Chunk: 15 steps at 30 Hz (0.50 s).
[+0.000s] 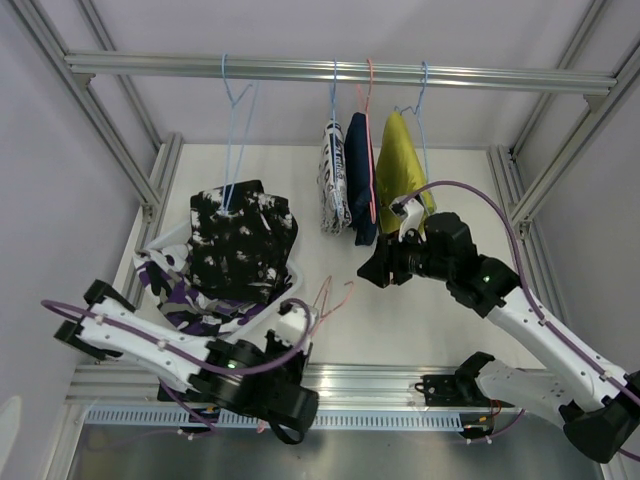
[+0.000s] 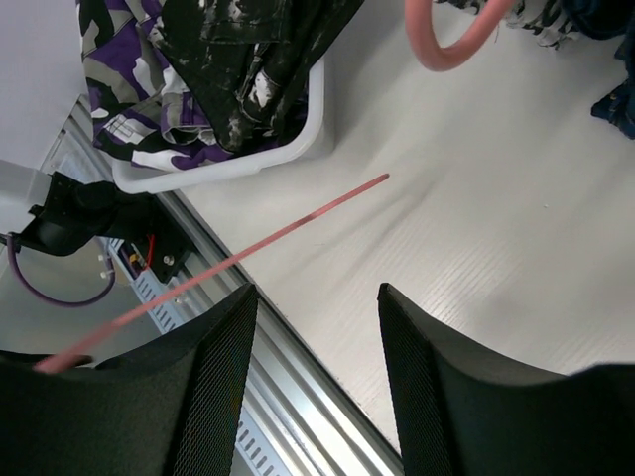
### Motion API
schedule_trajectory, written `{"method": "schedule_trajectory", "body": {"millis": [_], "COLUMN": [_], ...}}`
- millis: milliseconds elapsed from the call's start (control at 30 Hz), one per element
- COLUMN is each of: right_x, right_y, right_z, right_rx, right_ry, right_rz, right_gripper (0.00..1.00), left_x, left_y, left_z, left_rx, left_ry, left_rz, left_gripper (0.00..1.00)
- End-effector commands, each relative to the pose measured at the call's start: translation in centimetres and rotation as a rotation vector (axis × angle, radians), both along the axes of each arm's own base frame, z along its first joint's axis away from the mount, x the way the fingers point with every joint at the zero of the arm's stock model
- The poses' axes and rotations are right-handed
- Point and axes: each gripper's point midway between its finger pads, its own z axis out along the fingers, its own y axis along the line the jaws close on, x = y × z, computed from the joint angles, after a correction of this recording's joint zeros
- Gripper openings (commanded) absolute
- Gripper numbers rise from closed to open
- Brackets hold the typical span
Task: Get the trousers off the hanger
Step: Place the hanger at the clothesline.
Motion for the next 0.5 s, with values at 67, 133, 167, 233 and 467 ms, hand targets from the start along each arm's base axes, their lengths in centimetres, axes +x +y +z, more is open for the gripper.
{"method": "schedule_trajectory", "body": {"millis": [67,133,167,233,467], "right_x": [0.4,0.3,0.3,0.1,0.1], "right_y": [-1.3,-1.6,-1.8,-2.2,-2.7], "right_z": [1.7,1.7,1.7,1.9,2.1], "right_rx": [0.009,0.005,0.002,0.003,0.011], "right_ry": [-0.079,-0.089,-0.095,-0.111,-0.124], "right_rz": [-0.05,-0.056,-0.058,-0.069,-0.096], "right_gripper": [0.58,0.59,0.59,0.59,0.62], "left_x": [2.9,3.8,4.2,5.2,10.3], "left_y": [5.2,5.5,5.7,6.4,9.9], "left_z": [6.2,7.9,8.7,11.1,18.7], "left_rx": [-0.109,-0.178,-0.207,-0.301,-0.386], "left_ry": [-0.059,-0.093,-0.108,-0.125,-0.317], "left_rz": [0.044,0.058,0.061,0.076,0.177], "left_gripper": [0.0,0.0,0.01,0.01,0.0]}}
